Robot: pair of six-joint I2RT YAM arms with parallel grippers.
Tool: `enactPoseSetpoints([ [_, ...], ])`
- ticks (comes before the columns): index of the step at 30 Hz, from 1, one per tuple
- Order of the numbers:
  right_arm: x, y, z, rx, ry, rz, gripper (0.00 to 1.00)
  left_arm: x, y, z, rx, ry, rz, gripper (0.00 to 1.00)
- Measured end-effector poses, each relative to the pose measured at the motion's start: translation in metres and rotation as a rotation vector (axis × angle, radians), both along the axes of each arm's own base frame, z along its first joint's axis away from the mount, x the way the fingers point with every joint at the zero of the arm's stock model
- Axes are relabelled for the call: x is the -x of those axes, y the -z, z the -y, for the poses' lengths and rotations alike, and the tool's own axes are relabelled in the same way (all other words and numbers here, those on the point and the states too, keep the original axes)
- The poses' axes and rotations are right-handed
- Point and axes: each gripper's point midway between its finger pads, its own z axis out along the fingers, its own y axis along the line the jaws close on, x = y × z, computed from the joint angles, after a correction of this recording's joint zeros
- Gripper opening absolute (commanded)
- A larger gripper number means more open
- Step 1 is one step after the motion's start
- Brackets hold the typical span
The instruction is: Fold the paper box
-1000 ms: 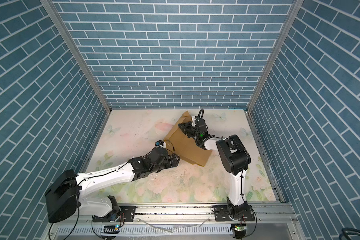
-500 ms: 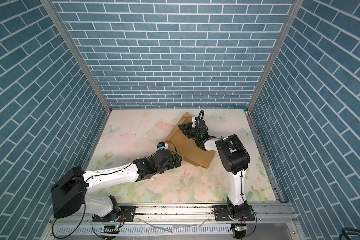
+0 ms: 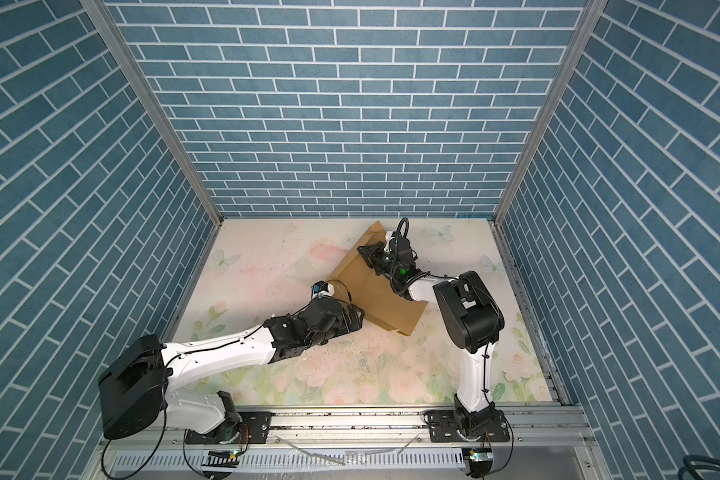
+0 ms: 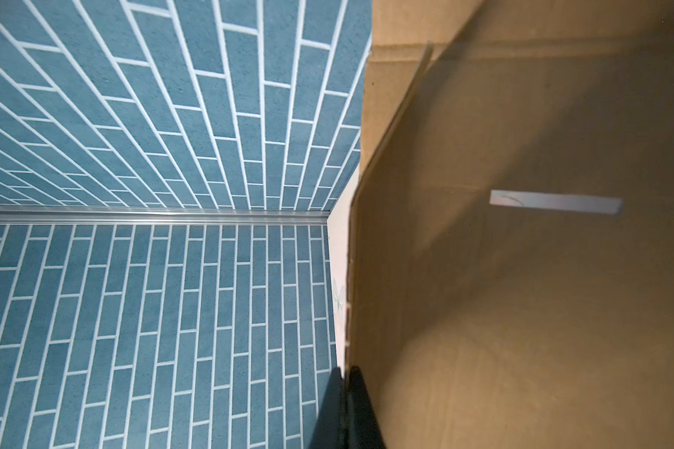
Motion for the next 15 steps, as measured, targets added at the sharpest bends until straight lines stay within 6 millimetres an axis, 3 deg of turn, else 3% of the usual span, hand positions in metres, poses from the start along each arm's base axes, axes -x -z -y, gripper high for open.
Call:
enactPoseSetpoints([
  [5, 0.000, -0.009, 0.000, -0.004, 0.016, 0.017, 0.00, -0.001, 0.001, -0.003, -0.003, -0.004, 0.000, 0.97],
  [12, 0.000, -0.009, 0.002, -0.001, 0.021, 0.014, 0.00, -0.001, 0.019, -0.027, -0.047, -0.030, -0.029, 0.96],
  [15, 0.002, -0.008, 0.003, 0.001, 0.023, 0.011, 0.00, -0.001, 0.010, -0.038, -0.070, -0.035, -0.004, 0.95],
])
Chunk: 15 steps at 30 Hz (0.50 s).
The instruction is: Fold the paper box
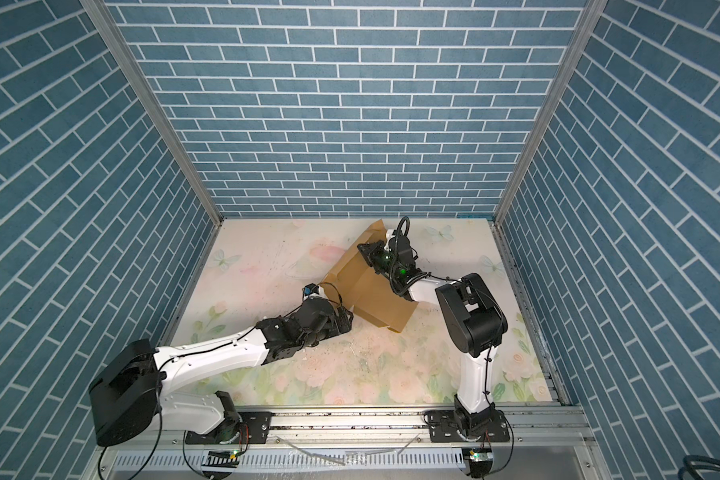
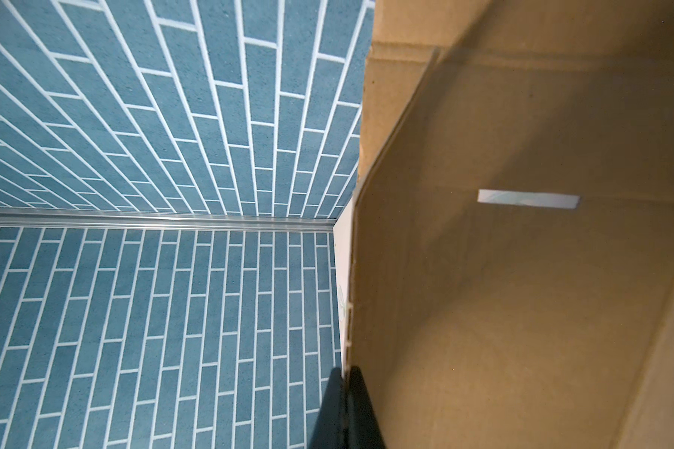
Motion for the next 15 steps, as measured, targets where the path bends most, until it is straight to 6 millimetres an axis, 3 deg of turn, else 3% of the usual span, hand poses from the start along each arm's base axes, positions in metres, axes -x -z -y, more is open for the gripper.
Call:
enactPoseSetpoints([
  [4, 0.003, -0.003, 0.002, -0.002, 0.002, 0.004, 0.00, -0.010, -0.025, -0.019, 0.002, -0.022, 0.072, 0.97],
  [7, 0.004, -0.003, 0.003, -0.003, 0.002, 0.007, 0.00, -0.016, -0.030, -0.030, -0.042, -0.017, 0.111, 0.98],
  [15, 0.008, -0.004, 0.005, -0.005, -0.001, 0.009, 0.00, -0.042, -0.036, -0.030, -0.195, 0.091, 0.198, 0.89],
])
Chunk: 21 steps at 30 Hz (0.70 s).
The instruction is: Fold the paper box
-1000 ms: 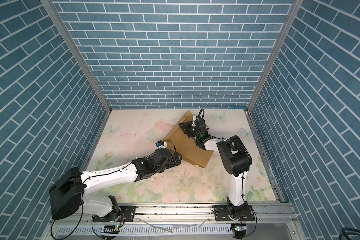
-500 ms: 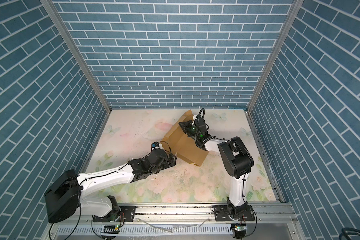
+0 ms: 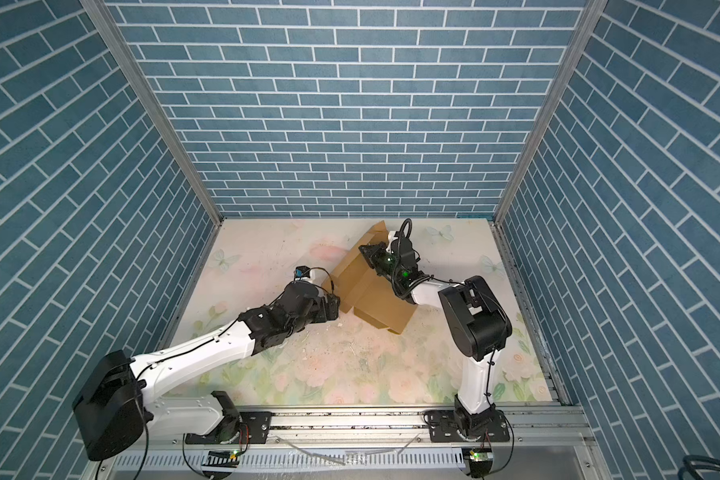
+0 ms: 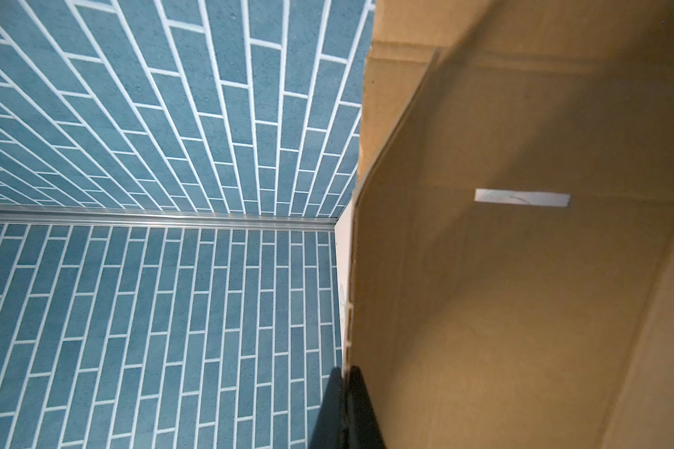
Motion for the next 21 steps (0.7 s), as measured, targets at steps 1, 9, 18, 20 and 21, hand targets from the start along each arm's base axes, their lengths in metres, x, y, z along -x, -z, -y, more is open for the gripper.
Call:
enactPoseSetpoints([
  [1, 0.001, -0.001, 0.000, -0.002, -0.003, 0.002, 0.00, -0.003, -0.002, 0.001, -0.016, 0.020, 0.015, 0.86],
  [9, 0.005, -0.001, 0.002, -0.008, -0.014, 0.005, 0.00, -0.004, -0.013, -0.001, -0.128, 0.148, 0.102, 0.76],
  [18, 0.005, 0.000, 0.004, -0.008, -0.015, 0.005, 0.00, 0.009, -0.056, -0.031, -0.074, 0.162, 0.157, 0.95],
  [20, 0.005, 0.000, 0.004, -0.008, -0.014, 0.005, 0.00, 0.016, -0.052, -0.025, -0.028, 0.175, 0.109, 1.00],
  [21, 0.005, 0.000, 0.004, -0.008, -0.012, 0.005, 0.00, 0.019, -0.050, -0.022, 0.008, 0.174, 0.078, 0.99],
])
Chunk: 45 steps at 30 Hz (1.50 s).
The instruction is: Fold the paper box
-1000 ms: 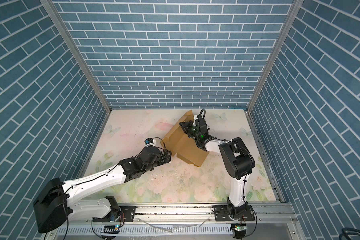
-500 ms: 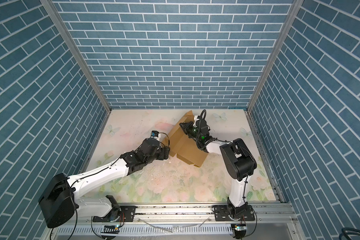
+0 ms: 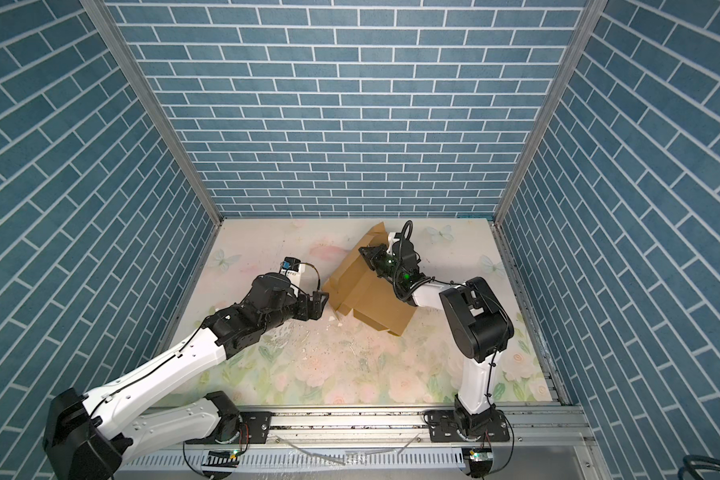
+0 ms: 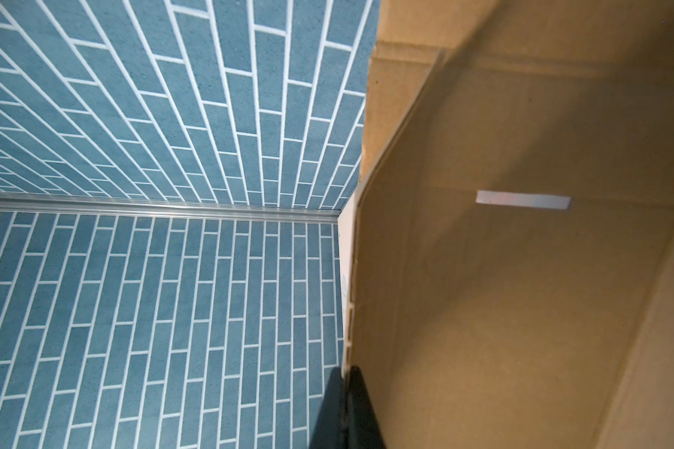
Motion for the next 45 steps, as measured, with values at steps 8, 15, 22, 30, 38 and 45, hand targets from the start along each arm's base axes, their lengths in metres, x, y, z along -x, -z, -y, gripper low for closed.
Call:
enactPoseSetpoints([
  [8, -0.002, 0.000, 0.002, 0.002, 0.017, 0.002, 0.00, 0.026, 0.013, 0.053, 0.214, 0.036, -0.241, 1.00],
  [15, -0.005, 0.003, 0.001, -0.002, 0.022, 0.013, 0.00, 0.029, 0.005, 0.100, 0.321, 0.080, -0.274, 0.98],
  [22, -0.007, 0.006, 0.001, -0.009, 0.023, 0.015, 0.00, 0.009, 0.047, 0.119, 0.271, 0.044, -0.278, 0.96],
  [30, -0.007, 0.005, 0.001, -0.012, 0.023, 0.017, 0.00, -0.007, 0.069, 0.109, 0.186, -0.032, -0.230, 0.95],
  [38, -0.007, 0.005, 0.001, -0.012, 0.023, 0.016, 0.00, -0.015, 0.097, 0.097, 0.104, -0.100, -0.238, 0.94],
  [45, -0.007, 0.005, 0.001, -0.012, 0.024, 0.017, 0.00, -0.018, 0.131, 0.087, 0.039, -0.148, -0.302, 0.93],
])
